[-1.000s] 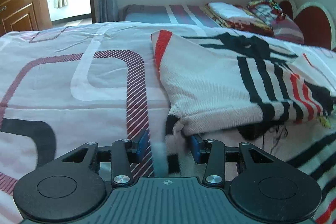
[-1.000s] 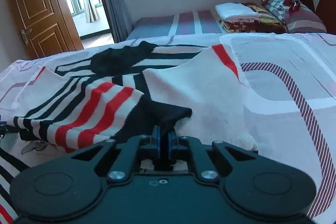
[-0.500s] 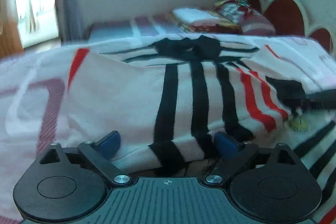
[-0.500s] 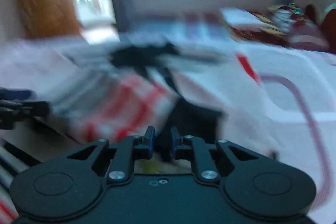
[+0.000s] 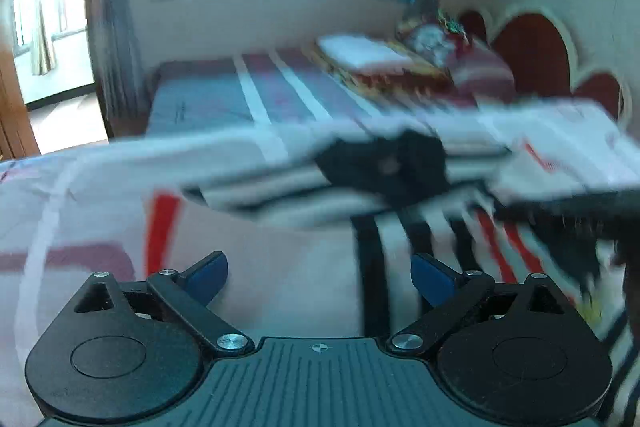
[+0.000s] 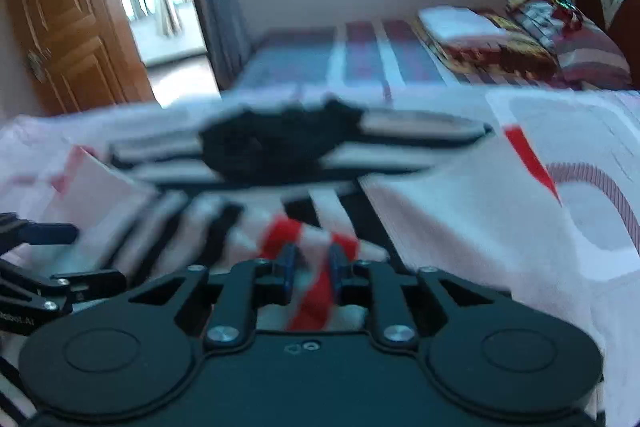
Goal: Fold small clothes
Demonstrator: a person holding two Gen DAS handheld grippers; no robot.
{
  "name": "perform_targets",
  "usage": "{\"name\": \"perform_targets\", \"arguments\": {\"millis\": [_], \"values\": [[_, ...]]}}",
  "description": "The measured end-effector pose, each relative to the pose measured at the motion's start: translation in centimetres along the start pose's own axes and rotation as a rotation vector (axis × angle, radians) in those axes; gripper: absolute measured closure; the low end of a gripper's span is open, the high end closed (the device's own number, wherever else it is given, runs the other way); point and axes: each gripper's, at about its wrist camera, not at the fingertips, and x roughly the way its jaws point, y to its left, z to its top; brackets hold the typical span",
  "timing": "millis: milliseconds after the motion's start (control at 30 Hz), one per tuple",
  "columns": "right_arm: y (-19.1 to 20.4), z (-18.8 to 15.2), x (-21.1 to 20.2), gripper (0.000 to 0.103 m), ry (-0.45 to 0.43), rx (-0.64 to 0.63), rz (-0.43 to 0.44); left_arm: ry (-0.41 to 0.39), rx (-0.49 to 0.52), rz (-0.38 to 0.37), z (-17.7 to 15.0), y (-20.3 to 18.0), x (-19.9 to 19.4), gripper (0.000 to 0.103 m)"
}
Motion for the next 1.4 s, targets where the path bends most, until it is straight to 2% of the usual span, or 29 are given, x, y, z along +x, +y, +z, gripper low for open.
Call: {"name": "perform_targets", "arguments": {"millis": [67,200,267,433,500,600,633,733,767,800,833,933,1033,1100,1133,1200,1267,1300,1367,1400], "values": [[0.0,0.7,0.9,0.083,0.004,-0.005,-0.004,-0.01,-0.034,0.019,1.3,1.7,1.4,0.005],[0.1,0.8,3.0,0.083,0.031,0.0,0.02,0.07,-0.072,0.049,1.7,4.4,5.1,0.005],[0.2,0.4,3.4,0.083,0.03,0.008,0.024,0.08,-0.071,0.052,1.3,4.7,5.7,0.005],[1.0,-0.5,3.1,0.084,-0.018,-0.039,-0.018,0.084,-0.03,0.094,0.8,3.8,6.7,0.005],[1.0,-0.4,2.1,0.084,-0.019,-0.029,-0.029,0.051,-0.028,0.114,0.8,3.3,4.7,0.005],[1.0,-0.5,-1.0,0.079,-0.086,-0.033,0.026,-0.032,-0.013,0.059,-0.3,0.6,1.0,0.005],[1.3,-0.7,-1.2,0.078,-0.074,-0.052,0.043,-0.041,0.01,0.053,-0.7,-0.9,0.9,0.005],[2.5,-1.8,-0.5,0.081,-0.01,-0.124,0.069,0.008,0.072,0.052,-2.2,-3.2,2.2,0.005],[2.7,-2.1,-0.4,0.081,-0.006,-0.161,0.056,0.022,0.09,0.081,-2.7,-3.3,2.7,0.005],[2.6,-2.5,-0.6,0.081,-0.016,-0.199,0.021,0.014,0.064,0.078,-3.1,-2.6,2.6,0.005],[2.0,-2.7,-0.8,0.081,-0.028,-0.211,-0.023,0.009,0.032,0.081,-3.4,-1.8,2.3,0.005],[-2.7,-3.1,-1.9,0.08,-0.041,-0.145,-0.147,0.004,0.035,0.145,-3.8,-0.9,1.2,0.005],[-6.4,-2.8,-3.9,0.08,-0.046,-0.01,-0.109,-0.022,-0.011,0.139,-3.3,-1.3,-0.1,0.005],[-7.7,-2.5,-6.1,0.08,-0.109,0.056,-0.069,-0.036,0.011,0.153,-3.3,-2.1,-0.8,0.005],[-8.3,-2.5,-7.2,0.081,-0.134,0.078,-0.074,-0.022,0.021,0.162,-3.5,-2.5,-0.7,0.005],[-9.4,-3.0,-8.0,0.082,-0.123,0.08,-0.153,0.068,0.029,0.185,-4.2,-3.0,0.8,0.005],[-11.1,-3.9,-7.1,0.086,-0.041,0.13,-0.186,0.038,-0.012,0.197,-4.6,-2.9,0.8,0.005],[-11.6,-4.3,-6.7,0.086,-0.037,0.132,-0.168,0.029,-0.031,0.211,-4.6,-3.0,0.6,0.005],[-11.4,-4.5,-7.7,0.086,-0.045,0.097,-0.143,-0.045,-0.083,0.194,-4.7,-3.1,-1.4,0.005],[-11.5,-4.4,-8.6,0.083,-0.06,0.101,-0.107,-0.063,-0.091,0.197,-4.9,-3.3,-2.3,0.005]]}}
